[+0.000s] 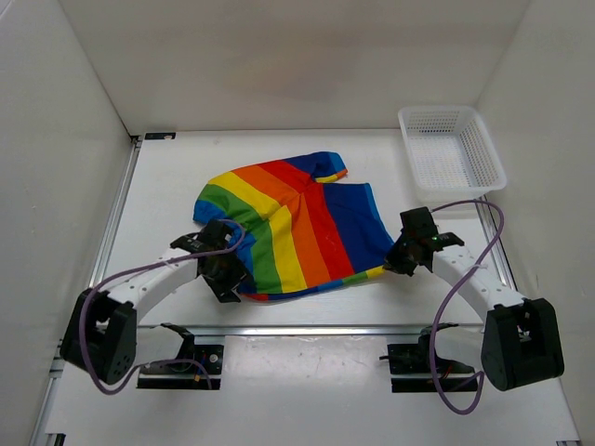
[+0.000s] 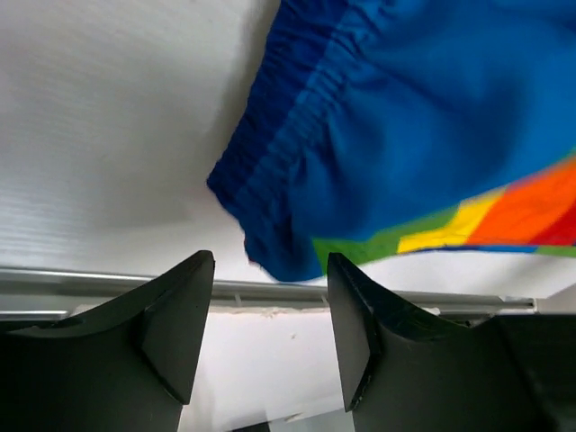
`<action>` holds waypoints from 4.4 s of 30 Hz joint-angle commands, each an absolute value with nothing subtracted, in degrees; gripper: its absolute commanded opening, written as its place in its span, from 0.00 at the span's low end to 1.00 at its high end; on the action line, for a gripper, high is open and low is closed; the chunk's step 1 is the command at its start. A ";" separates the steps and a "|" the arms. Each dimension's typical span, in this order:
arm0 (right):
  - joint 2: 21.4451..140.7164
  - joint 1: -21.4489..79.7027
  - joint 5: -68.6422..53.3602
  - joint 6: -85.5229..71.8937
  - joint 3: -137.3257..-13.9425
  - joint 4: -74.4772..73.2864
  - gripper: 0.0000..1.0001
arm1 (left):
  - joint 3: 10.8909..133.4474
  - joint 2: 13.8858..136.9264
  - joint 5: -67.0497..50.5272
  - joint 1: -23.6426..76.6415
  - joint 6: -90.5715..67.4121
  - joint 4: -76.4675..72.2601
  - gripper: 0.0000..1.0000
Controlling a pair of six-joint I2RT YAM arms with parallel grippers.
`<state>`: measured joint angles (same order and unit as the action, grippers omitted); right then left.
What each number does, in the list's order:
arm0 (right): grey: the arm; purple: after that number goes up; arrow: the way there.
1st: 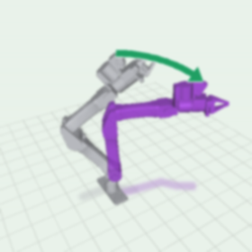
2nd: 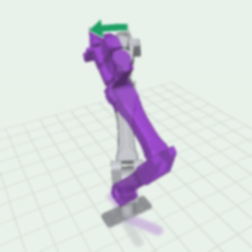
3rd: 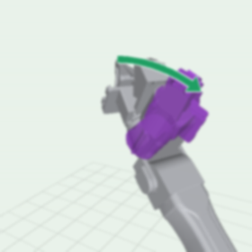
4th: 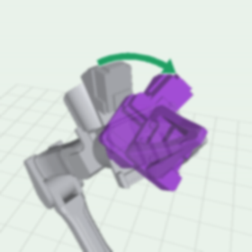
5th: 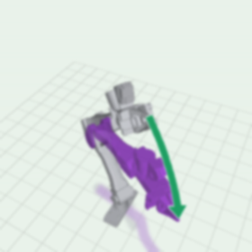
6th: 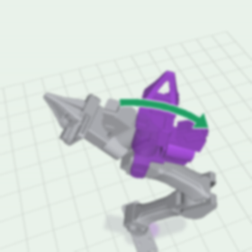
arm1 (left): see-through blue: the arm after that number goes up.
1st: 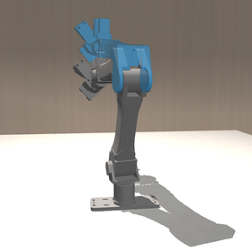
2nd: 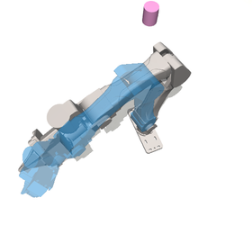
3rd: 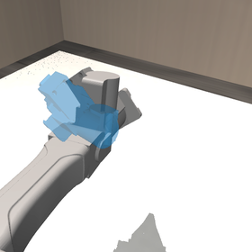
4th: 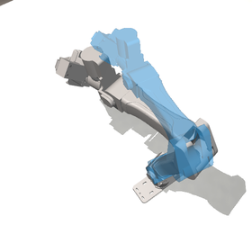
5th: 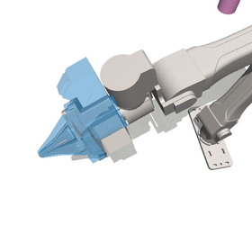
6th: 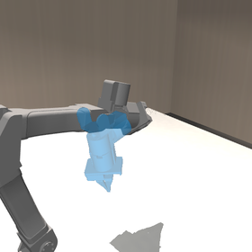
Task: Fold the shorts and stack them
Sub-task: Flatten the shorts out
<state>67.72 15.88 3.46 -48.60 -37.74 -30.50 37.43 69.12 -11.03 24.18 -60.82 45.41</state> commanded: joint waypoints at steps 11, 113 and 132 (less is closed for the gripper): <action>68.38 16.26 5.71 -47.11 -40.78 -31.99 0.00 | 49.38 84.90 -0.10 26.81 -55.28 48.21 0.68; 82.96 14.06 14.26 -15.82 -116.47 -42.90 0.00 | 110.73 85.50 -12.04 18.03 -28.31 64.07 0.10; 79.28 26.88 -18.72 -19.42 -57.41 -28.31 0.78 | 115.31 99.58 -12.04 14.06 -24.87 65.04 0.10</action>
